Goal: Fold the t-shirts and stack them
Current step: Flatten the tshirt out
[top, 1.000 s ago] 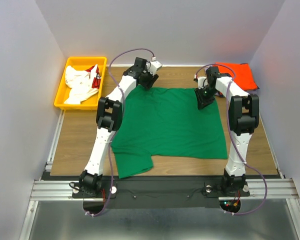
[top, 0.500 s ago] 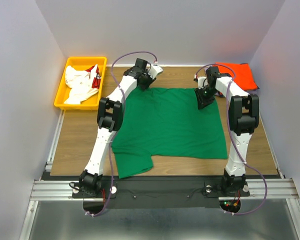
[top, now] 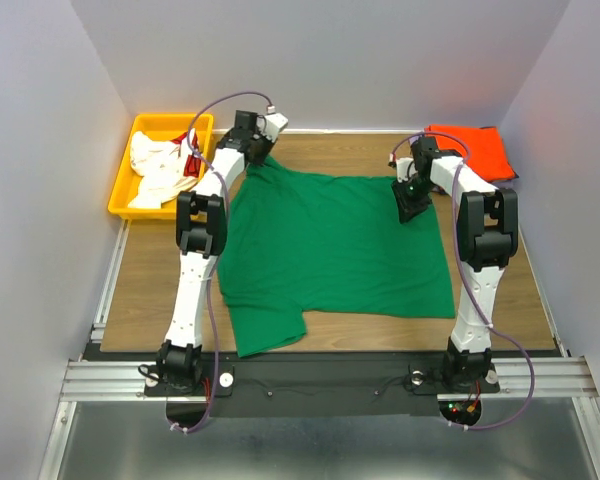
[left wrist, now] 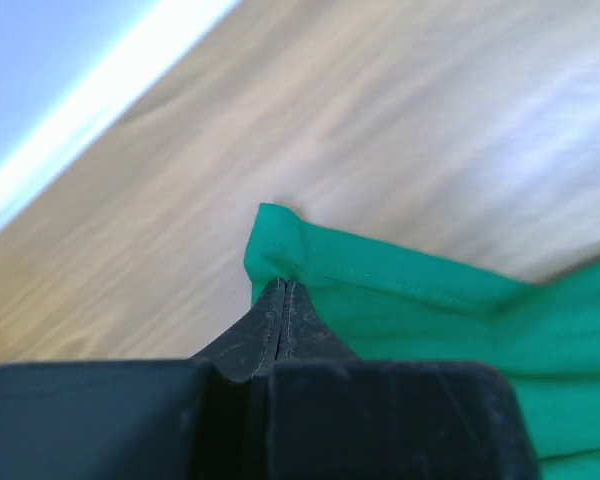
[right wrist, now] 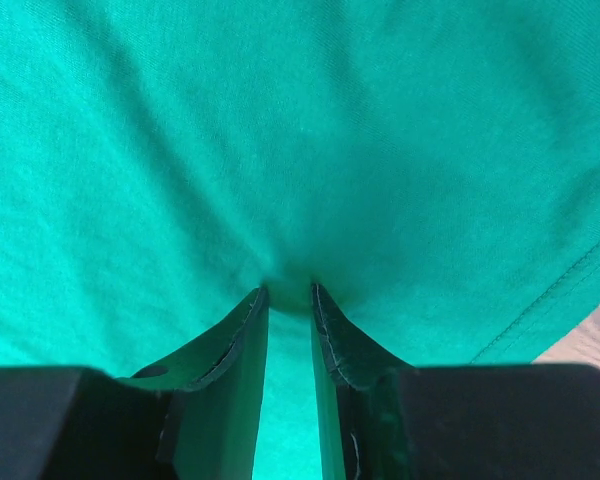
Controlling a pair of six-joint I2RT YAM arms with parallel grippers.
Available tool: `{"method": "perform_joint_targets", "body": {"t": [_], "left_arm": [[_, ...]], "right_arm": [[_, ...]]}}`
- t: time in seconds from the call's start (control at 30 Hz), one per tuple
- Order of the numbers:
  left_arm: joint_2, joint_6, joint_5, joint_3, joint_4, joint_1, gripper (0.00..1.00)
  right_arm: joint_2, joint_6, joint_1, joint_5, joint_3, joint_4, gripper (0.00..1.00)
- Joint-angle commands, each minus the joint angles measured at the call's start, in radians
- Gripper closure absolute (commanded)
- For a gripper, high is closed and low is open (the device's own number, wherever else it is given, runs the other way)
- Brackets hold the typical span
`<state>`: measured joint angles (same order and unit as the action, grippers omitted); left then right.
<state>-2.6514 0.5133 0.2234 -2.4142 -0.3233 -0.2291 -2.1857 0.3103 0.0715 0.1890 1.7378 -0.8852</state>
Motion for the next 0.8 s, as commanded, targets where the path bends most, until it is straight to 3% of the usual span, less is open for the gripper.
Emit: {"method": "perform_joint_targets", "body": {"t": [0.0, 0.47, 0.77], "left_arm": [[0.145, -0.019, 0.020, 0.013, 0.134, 0.024, 1.00], [0.120, 0.106, 0.251, 0.044, 0.251, 0.004, 1.00], [0.266, 0.145, 0.269, 0.231, 0.317, 0.001, 1.00]], "right_arm": [[-0.022, -0.002, -0.006, -0.036, -0.038, -0.003, 0.71], [0.015, -0.005, -0.006, 0.078, 0.022, -0.012, 0.69], [0.046, 0.000, -0.018, 0.072, 0.117, -0.011, 0.66]]}}
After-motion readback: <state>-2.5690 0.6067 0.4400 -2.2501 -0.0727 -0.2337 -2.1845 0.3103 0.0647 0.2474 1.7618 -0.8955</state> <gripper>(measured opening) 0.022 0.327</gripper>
